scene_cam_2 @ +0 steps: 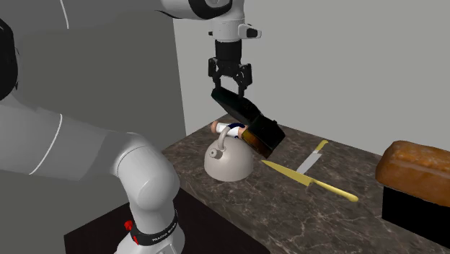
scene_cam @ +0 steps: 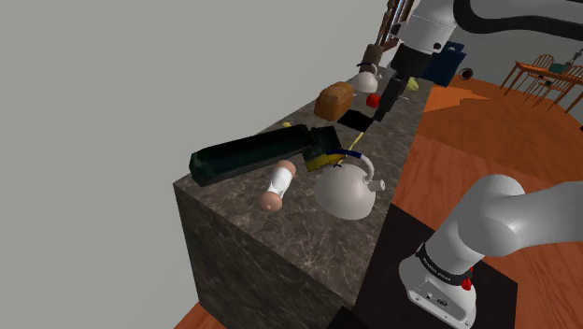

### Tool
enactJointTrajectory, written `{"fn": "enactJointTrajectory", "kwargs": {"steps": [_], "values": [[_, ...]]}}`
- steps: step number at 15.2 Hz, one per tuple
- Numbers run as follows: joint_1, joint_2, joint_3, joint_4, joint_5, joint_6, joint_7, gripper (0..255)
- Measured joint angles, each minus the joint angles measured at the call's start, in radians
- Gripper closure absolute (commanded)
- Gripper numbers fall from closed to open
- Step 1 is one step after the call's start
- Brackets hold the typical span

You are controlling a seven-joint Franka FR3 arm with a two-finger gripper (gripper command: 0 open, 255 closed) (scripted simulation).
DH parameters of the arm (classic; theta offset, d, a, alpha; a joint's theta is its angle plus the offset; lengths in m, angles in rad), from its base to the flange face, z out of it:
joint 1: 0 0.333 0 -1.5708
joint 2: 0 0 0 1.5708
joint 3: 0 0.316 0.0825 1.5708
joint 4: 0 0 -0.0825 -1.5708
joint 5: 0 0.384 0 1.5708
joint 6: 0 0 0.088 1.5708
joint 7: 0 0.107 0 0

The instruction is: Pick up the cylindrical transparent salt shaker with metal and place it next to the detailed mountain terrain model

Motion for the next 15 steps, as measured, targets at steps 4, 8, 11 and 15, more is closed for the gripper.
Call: {"fn": "enactJointTrajectory", "kwargs": {"steps": [4,8,11,15], "values": [[-0.014,0.007,0.071,-0.037,0.029,0.046,0.115,0],[-0.045,0.043,0.196,-0.084,0.074,0.131,0.329,0],[-0.074,0.112,0.304,-0.084,0.104,0.201,0.505,0],[-0.13,0.218,0.432,-0.07,0.114,0.287,0.729,0]]}}
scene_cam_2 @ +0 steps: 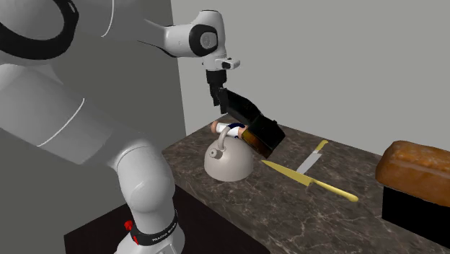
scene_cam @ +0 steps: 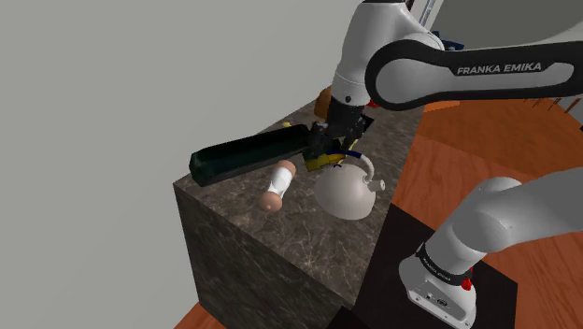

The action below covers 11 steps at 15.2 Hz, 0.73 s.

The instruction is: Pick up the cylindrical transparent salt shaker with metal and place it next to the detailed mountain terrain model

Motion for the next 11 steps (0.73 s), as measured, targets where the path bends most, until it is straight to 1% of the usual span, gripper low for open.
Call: {"fn": "enactJointTrajectory", "kwargs": {"steps": [3,6,8,10,11], "values": [[-0.055,0.112,0.111,0.044,-0.016,0.058,0.189,0],[-0.124,0.239,0.213,0.094,-0.067,0.113,0.382,0],[-0.177,0.346,0.284,0.146,-0.134,0.145,0.53,0],[-0.232,0.375,0.341,0.205,-0.226,0.132,0.686,0],[-0.257,0.458,0.385,0.218,-0.282,0.167,0.773,0]]}}
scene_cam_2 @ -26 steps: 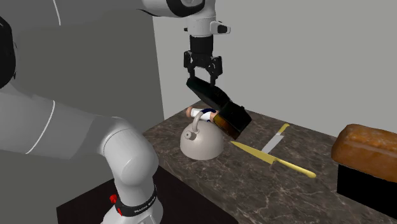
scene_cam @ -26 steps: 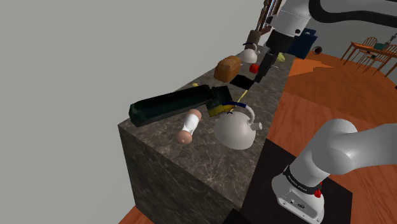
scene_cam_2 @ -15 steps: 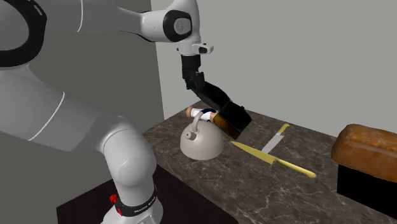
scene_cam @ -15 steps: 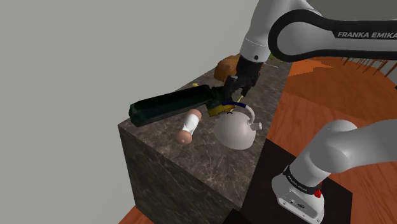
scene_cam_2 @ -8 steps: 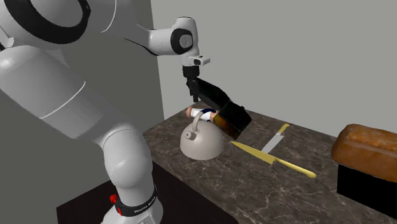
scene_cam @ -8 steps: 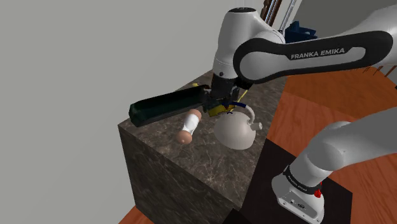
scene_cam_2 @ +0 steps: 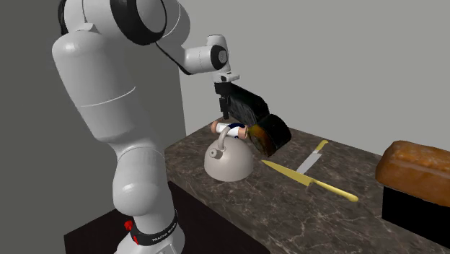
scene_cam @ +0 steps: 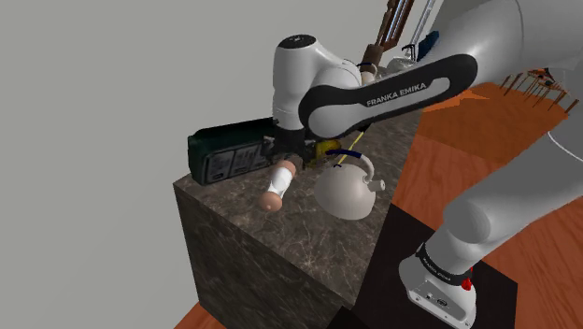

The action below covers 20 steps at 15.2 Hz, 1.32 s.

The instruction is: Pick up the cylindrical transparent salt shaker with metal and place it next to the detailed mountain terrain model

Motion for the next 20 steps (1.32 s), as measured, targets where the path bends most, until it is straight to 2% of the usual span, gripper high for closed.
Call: {"fn": "enactJointTrajectory", "kwargs": {"steps": [2,4,10,16,17,20], "values": [[-0.018,0.169,0.036,0.051,-0.091,0.005,0.148,0],[-0.012,0.231,0.033,0.061,-0.134,0.021,0.204,0],[0.002,0.309,0.012,0.036,-0.211,0.085,0.264,0],[0.002,0.31,0.012,0.027,-0.214,0.095,0.267,0],[0.002,0.31,0.012,0.027,-0.214,0.095,0.267,255],[0.002,0.31,0.012,0.027,-0.214,0.095,0.267,255]]}}
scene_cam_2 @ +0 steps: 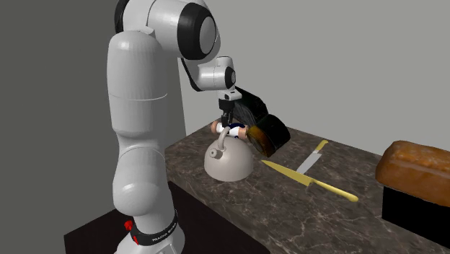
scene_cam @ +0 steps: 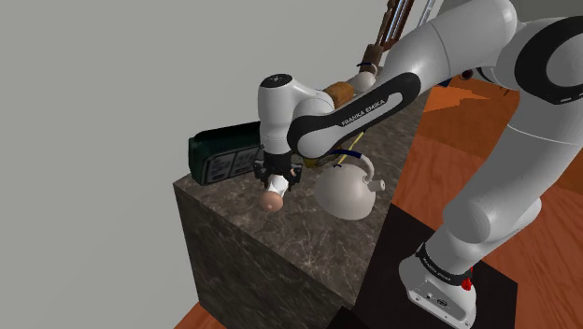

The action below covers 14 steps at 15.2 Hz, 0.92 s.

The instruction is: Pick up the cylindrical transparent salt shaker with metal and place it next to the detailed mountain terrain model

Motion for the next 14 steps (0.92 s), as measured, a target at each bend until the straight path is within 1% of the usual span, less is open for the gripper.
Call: {"fn": "enactJointTrajectory", "kwargs": {"steps": [7,14], "values": [[0.0,0.0,0.0,0.0,0.0,0.0,0.0,255],[-0.02,-0.066,0.016,0.028,0.071,-0.063,-0.058,255]]}}
